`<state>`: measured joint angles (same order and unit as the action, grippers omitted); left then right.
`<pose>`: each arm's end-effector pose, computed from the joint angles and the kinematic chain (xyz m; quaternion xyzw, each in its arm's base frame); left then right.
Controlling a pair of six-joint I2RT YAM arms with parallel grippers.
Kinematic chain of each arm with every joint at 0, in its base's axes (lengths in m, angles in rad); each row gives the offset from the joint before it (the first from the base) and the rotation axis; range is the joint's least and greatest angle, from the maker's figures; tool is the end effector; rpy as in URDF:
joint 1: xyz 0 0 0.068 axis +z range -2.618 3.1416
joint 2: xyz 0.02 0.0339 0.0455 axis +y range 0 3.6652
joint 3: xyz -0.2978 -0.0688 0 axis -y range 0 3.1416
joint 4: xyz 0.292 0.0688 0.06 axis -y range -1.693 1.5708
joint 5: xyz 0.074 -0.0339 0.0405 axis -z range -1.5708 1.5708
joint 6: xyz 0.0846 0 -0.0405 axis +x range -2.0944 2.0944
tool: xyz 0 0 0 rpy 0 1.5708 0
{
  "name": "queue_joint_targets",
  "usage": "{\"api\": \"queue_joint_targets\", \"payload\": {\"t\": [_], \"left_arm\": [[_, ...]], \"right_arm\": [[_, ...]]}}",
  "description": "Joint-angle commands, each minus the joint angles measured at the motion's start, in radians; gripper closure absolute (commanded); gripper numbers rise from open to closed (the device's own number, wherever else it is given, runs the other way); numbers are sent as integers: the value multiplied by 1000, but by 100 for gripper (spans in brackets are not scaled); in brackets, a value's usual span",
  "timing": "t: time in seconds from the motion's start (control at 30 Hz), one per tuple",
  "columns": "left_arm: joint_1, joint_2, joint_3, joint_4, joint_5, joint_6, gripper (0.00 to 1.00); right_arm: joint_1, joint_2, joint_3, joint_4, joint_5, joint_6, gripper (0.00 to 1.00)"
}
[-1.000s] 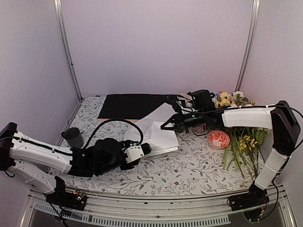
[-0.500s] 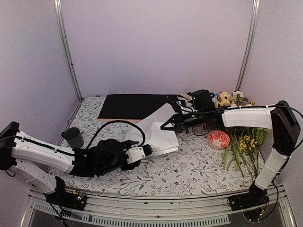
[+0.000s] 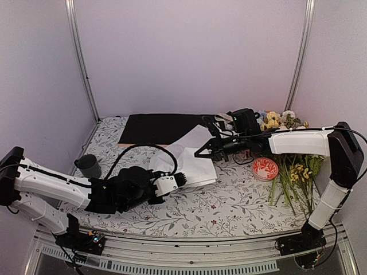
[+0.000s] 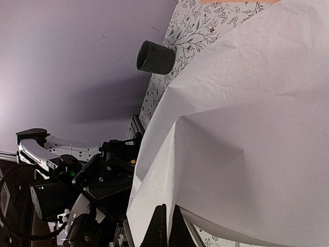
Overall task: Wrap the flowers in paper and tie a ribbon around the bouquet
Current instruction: Pass from the right arm to the left, then pass from the left arm to the right
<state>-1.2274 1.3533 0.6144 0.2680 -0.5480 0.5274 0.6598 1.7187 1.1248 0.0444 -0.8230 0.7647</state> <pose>0.1567 -0.3075 0.1856 0.5408 0.6333 0.0442 0.5517 0.3188 0.3258 0.2257 -0.1533 0.8087 0.5569 0.1110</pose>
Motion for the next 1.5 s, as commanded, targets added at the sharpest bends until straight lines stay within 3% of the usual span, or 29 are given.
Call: {"api": "queue_joint_targets", "payload": {"t": [0.0,0.23,0.3,0.37,0.47,0.63,0.73,0.9,1.13,1.23,1.33,1.47], "left_arm": [[2,17,39,51,-67,-1,76],[0,23,51,107,-89,-24,100],[1,33,59,104,-87,-69,100],[3,33,69,97,-90,-140,100],[29,7,90,66,-87,-327,100],[169,-104,79,12,40,-784,100],[232,-191,23,65,120,-910,100],[261,-242,3,62,229,-902,100],[259,-225,-4,32,262,-904,100],[259,-212,-3,48,269,-902,100],[259,-198,8,54,281,-898,100],[257,-181,16,54,291,-898,100]], "right_arm": [[-4,-4,-5,6,-14,-16,100],[-5,4,-13,-8,-14,-25,100],[-5,-2,-15,-24,-11,-36,87],[-13,-16,-20,-48,-5,-52,67],[-49,-59,-59,-55,-3,-66,48],[-80,-131,-140,-41,-17,-88,30],[-80,-152,-158,-38,-60,-112,26],[-80,-187,-167,-21,-82,-138,23],[-75,-279,-123,-41,-90,-237,22],[-49,-315,-125,-7,-122,-267,16],[-17,-303,-141,73,-109,-220,1],[13,-233,-105,180,-105,-110,1]]}}
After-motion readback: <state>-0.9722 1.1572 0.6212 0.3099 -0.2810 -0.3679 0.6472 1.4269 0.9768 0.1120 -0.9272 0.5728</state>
